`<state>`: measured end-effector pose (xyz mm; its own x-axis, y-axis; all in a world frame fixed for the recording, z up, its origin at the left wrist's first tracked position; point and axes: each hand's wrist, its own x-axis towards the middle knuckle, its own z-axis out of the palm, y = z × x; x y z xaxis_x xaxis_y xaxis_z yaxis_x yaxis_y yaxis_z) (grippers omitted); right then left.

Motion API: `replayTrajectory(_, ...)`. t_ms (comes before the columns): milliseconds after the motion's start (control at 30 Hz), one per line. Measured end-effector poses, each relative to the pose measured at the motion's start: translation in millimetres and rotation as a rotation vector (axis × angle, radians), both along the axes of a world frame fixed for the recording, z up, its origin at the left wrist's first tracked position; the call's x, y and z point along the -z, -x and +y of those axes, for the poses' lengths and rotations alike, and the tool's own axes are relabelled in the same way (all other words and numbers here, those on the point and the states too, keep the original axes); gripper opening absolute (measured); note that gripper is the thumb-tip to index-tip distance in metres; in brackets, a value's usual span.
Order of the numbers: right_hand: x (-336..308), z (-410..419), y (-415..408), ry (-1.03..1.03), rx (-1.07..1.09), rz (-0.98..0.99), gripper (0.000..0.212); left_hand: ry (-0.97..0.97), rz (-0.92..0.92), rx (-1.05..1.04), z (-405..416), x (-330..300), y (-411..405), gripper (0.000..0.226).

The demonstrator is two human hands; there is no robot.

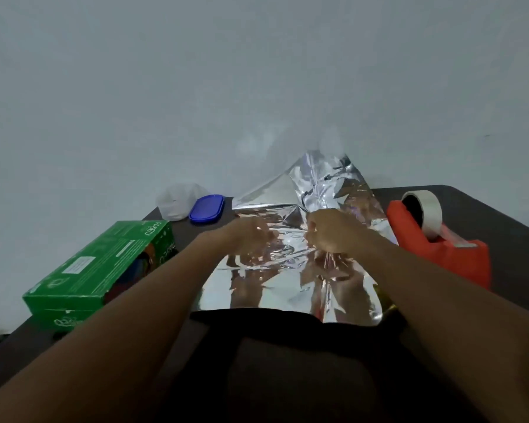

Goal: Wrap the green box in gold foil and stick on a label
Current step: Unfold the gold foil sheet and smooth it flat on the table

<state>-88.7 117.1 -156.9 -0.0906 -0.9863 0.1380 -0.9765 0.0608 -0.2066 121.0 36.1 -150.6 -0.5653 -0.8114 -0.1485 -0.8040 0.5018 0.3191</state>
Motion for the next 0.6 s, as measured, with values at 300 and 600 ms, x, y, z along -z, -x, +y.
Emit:
replayTrajectory(300, 27.4, 22.1, 24.2, -0.071, 0.069, -0.212, 0.064, 0.36, -0.089, -0.084, 37.7, 42.7, -28.4, 0.054)
replayTrajectory(600, 25.8, 29.5, 19.1, 0.175, 0.136, -0.186, 0.044, 0.438, 0.014, -0.167, 67.1, 30.4, -33.2, 0.076)
